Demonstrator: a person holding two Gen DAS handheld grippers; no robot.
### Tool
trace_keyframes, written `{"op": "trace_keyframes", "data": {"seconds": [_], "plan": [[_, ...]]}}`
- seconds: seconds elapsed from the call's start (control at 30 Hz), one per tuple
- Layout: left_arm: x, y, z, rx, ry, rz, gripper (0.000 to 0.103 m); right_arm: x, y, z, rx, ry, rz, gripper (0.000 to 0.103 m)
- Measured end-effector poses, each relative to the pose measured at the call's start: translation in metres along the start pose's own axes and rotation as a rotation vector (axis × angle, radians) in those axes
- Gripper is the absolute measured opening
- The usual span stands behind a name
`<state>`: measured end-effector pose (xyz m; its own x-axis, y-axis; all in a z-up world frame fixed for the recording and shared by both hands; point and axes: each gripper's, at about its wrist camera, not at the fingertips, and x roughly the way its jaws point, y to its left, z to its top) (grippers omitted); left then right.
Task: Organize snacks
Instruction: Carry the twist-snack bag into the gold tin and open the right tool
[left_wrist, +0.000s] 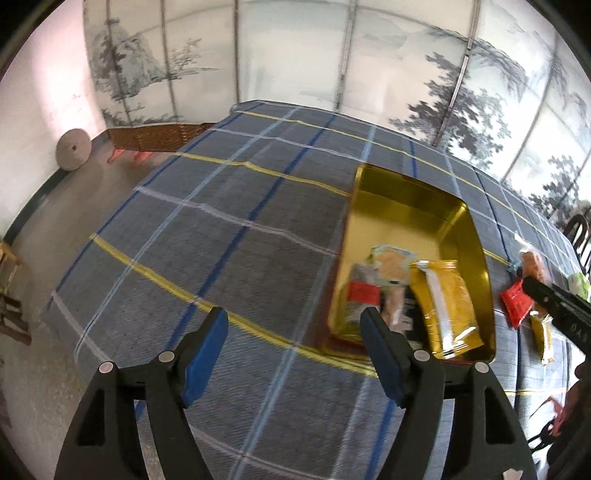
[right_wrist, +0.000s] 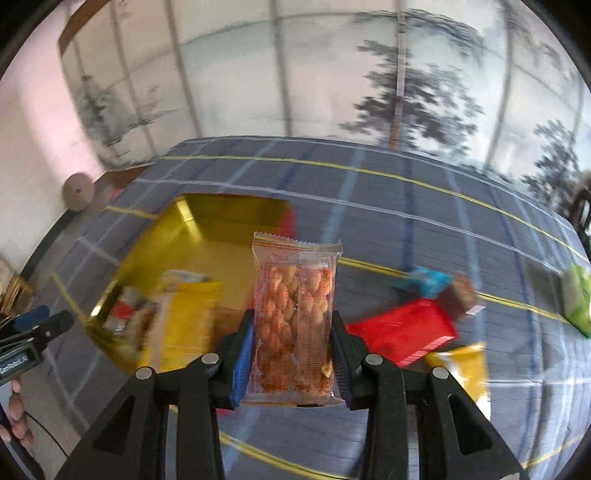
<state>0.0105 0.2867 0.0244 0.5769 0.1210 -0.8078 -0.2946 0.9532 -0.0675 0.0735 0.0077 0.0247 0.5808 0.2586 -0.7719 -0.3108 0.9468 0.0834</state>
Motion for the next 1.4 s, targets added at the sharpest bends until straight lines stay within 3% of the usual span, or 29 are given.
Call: {"op": "trace_keyframes", "data": {"seconds": [0.17,0.4,1.1,1.4], "plan": [[-0.004,0.022,-0.003,-0.035,-0.001,0.023,0.071,0.011,0.044,-0.001,-0.052,0.032,0.057,0.038],[-0.011,0.048,-0.01,-0.073,-0.002,0.045,0.071,0.026,0.074,-0.005,-0.071,0.077,0.1,0.038],[-0.015,0.065,-0.013,-0.109,0.003,0.048,0.073,0.048,0.118,-0.005,-0.129,0.117,0.098,0.038],[-0.017,0.058,-0.015,-0.09,0.0,0.04,0.073,0.043,0.118,-0.007,-0.148,0.109,0.117,0.053]]}}
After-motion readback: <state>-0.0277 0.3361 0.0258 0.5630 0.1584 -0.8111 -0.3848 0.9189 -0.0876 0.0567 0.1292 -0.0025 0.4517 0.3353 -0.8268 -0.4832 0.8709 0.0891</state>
